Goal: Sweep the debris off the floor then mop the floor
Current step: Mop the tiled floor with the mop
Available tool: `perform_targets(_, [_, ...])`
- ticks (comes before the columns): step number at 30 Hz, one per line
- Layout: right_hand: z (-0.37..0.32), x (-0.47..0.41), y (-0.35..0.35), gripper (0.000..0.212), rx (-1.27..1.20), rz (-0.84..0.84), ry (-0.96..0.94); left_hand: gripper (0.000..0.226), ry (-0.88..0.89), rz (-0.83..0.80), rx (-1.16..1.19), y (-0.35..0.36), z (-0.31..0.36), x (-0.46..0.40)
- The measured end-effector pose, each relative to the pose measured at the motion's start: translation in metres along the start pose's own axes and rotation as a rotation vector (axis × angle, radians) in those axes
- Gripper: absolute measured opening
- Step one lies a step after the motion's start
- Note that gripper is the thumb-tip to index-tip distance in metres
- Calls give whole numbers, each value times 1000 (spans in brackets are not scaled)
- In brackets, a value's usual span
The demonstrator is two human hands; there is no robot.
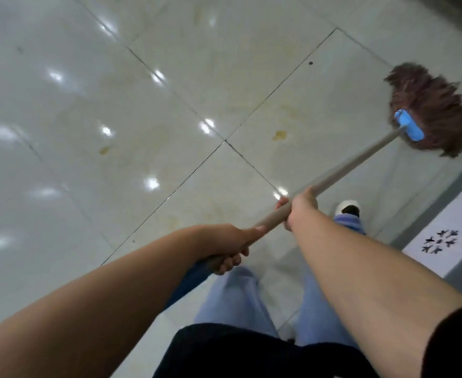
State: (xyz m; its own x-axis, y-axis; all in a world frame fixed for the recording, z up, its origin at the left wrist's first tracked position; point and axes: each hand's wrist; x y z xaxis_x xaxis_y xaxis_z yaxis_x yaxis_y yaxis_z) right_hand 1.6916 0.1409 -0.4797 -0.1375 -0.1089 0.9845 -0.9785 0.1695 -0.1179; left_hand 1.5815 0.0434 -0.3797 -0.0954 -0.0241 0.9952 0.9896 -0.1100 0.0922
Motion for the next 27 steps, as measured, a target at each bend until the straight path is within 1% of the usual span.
perform_targets(3, [92,28,41,42,9,-48,67,55,-105,36,-44,-48,-86,27])
perform_targets(5, [137,45,55,45,5,-79,102,53,-172,56,-41,-66,-125,43])
perform_targets(7, [159,55,56,43,-32,-109,103,53,-210,53,-33,-69,-144,52])
perform_targets(9, [159,56,50,41,-79,-126,79,53,-202,46,-52,-63,-143,52])
perform_targets(13, [121,40,27,44,-126,-150,30,54,-151,69,-81,-37,-102,43])
perform_targets(16, [65,24,-1,41,-179,-177,-29,57,-97,77,-73,-6,-50,28])
perform_targets(18, [21,10,-29,41,-203,-167,-84,58,-57,63,-51,25,-9,17])
perform_targets(20, [-24,-6,-64,42,-212,-139,-123,55,-16,-5,-36,63,32,2])
perform_targets(22, [-65,-21,-103,41,-209,-74,-179,50,18,-109,-15,108,69,-9])
perform_targets(23, [-82,-28,-123,37,-172,-25,-208,48,39,-158,4,130,83,-13])
perform_targets(25, [-112,-40,-162,22,-77,37,-249,47,65,-250,38,169,102,-22])
perform_targets(26, [-121,-44,-179,16,-43,32,-259,48,66,-281,48,182,106,-25])
perform_targets(27, [-126,-48,-192,16,-7,12,-259,49,64,-301,55,190,106,-29])
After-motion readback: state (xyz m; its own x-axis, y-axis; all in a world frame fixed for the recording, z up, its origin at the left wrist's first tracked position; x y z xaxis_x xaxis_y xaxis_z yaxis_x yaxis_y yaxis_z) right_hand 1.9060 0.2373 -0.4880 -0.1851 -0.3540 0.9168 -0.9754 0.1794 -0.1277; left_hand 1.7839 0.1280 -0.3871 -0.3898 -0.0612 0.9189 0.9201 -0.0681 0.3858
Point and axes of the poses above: each hand's wrist, its own x-axis away from the middle knuckle, its own y-axis out of the palm, z = x × y, and after that the axes turned 10 degrees about x, right-handed
